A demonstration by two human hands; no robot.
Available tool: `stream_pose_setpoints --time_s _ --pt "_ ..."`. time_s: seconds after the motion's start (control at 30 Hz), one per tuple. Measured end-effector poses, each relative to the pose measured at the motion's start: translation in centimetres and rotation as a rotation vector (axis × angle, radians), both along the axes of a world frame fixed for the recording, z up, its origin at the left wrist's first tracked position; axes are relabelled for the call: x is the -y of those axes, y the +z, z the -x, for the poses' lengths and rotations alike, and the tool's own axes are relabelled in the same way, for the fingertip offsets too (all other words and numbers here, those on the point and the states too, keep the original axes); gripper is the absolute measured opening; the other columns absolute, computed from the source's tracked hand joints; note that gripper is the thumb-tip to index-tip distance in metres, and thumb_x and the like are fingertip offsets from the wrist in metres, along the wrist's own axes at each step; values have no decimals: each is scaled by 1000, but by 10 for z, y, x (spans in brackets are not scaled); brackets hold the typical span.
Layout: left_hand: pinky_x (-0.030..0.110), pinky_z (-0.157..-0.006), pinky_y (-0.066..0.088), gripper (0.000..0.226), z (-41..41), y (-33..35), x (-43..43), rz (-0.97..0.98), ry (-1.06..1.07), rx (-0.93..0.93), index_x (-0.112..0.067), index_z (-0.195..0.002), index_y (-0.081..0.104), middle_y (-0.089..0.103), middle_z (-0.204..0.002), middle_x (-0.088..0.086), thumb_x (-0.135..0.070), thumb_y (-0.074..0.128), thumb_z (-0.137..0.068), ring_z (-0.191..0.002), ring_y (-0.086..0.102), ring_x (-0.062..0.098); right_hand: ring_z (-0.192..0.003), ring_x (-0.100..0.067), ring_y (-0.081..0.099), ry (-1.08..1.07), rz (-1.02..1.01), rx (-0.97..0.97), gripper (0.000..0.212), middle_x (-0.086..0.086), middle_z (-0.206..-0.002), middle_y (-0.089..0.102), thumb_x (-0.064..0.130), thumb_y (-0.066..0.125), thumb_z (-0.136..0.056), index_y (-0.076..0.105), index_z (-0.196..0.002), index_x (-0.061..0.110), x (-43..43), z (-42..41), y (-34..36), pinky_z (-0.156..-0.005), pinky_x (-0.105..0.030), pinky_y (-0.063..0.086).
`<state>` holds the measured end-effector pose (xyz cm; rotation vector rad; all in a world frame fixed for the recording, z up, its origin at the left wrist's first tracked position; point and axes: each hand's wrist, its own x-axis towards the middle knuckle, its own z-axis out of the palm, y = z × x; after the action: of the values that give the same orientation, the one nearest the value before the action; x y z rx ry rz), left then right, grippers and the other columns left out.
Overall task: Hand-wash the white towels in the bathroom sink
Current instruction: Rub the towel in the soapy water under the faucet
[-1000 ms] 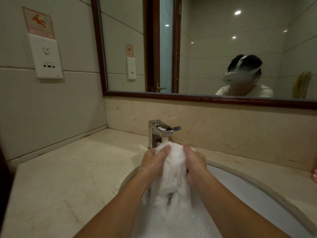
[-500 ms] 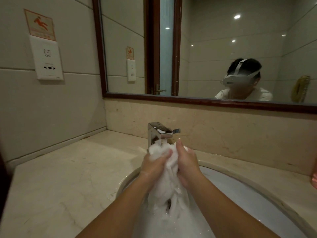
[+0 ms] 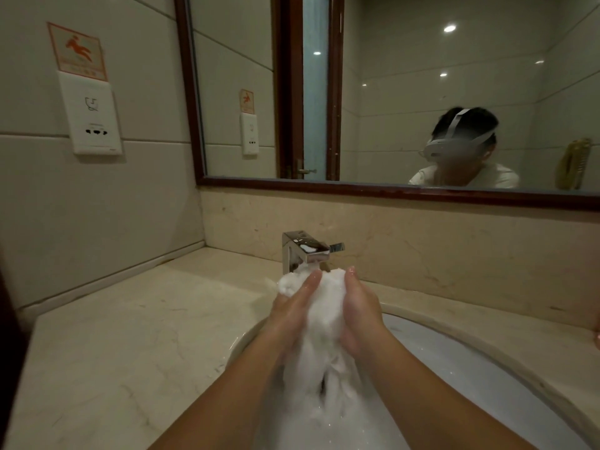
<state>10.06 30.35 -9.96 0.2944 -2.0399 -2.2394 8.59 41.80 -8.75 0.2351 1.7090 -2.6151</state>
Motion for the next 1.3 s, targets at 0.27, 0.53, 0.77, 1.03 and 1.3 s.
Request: stream_pose_setpoints --time_s 0.27,0.53,0.77,1.03,1.3 --pt "40 -83 61 50 1 4 2 99 166 25 -17 -110 71 77 -96 6 -57 78 -81 -88 74 23 -99 -33 75 47 -125 -38 71 -16 -113 74 75 76 -79 60 -123 21 13 -1 -2 -88 -50 63" --pt "38 -75 62 40 0 9 19 -419 368 -82 -12 -101 72 79 -88 11 -44 86 -82 -81 78 28 -93 -12 67 148 -441 -206 27 1 -110 70 46 56 -107 61 -119 22 8 -12 -13 -72 -30 55" --pt "38 -80 63 45 -8 11 8 -32 159 -32 -19 -105 73 80 -93 6 -52 86 -78 -84 78 23 -91 -27 75 39 -282 -81 39 -6 -95 77 46 47 -111 74 -103 20 7 -13 6 -85 -42 62" --pt "51 -89 62 40 2 6 11 -118 208 -50 -11 -106 72 78 -102 15 -38 86 -80 -91 77 30 -105 -28 74 89 -263 -62 35 -7 -112 77 50 60 -104 71 -115 19 4 -8 1 -102 -52 58" --pt "43 -80 64 46 -1 10 17 -406 244 -152 -3 -114 71 80 -95 17 -36 85 -85 -87 79 31 -99 -18 74 177 -611 -218 44 2 -105 79 63 52 -102 75 -110 26 6 -14 -7 -96 -46 59"
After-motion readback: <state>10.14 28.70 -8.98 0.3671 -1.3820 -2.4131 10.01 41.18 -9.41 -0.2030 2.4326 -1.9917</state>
